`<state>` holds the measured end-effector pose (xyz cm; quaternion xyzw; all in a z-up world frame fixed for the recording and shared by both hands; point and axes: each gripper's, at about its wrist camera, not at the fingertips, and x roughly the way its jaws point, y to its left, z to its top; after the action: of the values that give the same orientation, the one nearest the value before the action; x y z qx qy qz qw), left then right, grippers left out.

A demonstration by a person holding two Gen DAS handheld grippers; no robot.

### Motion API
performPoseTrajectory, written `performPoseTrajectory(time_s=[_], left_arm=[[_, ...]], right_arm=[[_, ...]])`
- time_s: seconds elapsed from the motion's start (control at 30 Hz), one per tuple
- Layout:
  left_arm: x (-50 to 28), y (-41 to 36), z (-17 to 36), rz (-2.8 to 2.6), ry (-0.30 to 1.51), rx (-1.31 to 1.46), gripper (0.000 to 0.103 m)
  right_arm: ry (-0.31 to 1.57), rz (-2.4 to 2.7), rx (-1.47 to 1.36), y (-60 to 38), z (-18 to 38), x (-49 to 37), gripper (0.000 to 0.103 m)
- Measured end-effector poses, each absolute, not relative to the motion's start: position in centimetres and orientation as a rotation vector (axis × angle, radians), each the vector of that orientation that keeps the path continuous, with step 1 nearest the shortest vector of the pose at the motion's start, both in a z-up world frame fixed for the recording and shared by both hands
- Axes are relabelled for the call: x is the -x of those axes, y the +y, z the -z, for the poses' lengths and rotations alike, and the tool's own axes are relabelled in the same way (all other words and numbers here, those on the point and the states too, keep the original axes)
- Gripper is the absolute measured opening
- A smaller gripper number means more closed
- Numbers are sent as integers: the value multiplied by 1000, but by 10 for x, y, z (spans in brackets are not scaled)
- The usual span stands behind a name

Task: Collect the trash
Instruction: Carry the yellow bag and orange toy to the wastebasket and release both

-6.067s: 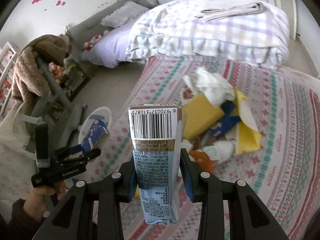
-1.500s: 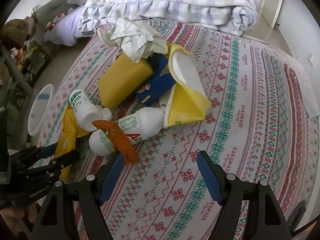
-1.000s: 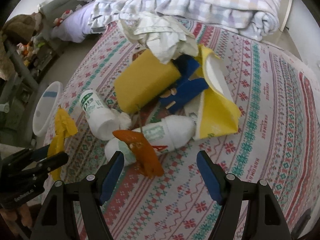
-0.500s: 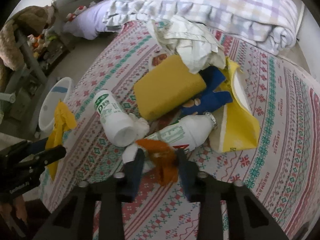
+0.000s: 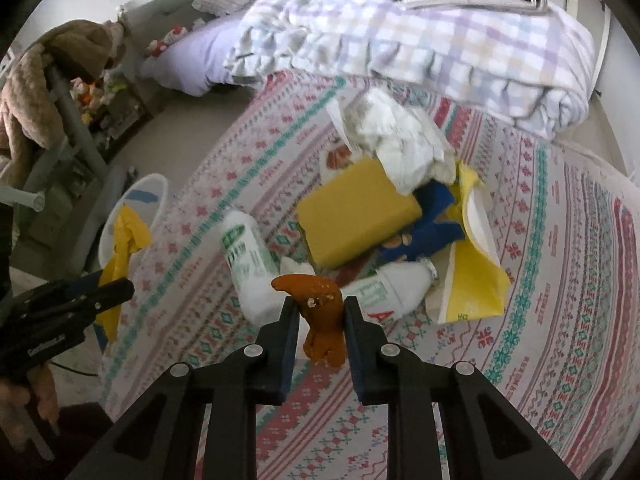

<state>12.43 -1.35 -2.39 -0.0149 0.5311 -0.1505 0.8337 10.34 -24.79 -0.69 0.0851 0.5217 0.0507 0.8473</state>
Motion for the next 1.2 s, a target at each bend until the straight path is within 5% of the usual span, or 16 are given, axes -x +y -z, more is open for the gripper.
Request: performPoseTrajectory(time_s=[0.93,1.07,1.2], left_arm=[[-177,110,39,76,972,210,48],[-181,117,39,18,977,228,70],[-178,128,33,-6,972,254,78]], right_arm=[[971,-275,-220,-119,-11,-159,23],[969,-290,-226,-105,-5,-167,23],[974,-301,-181,-86,-1,-176,23]])
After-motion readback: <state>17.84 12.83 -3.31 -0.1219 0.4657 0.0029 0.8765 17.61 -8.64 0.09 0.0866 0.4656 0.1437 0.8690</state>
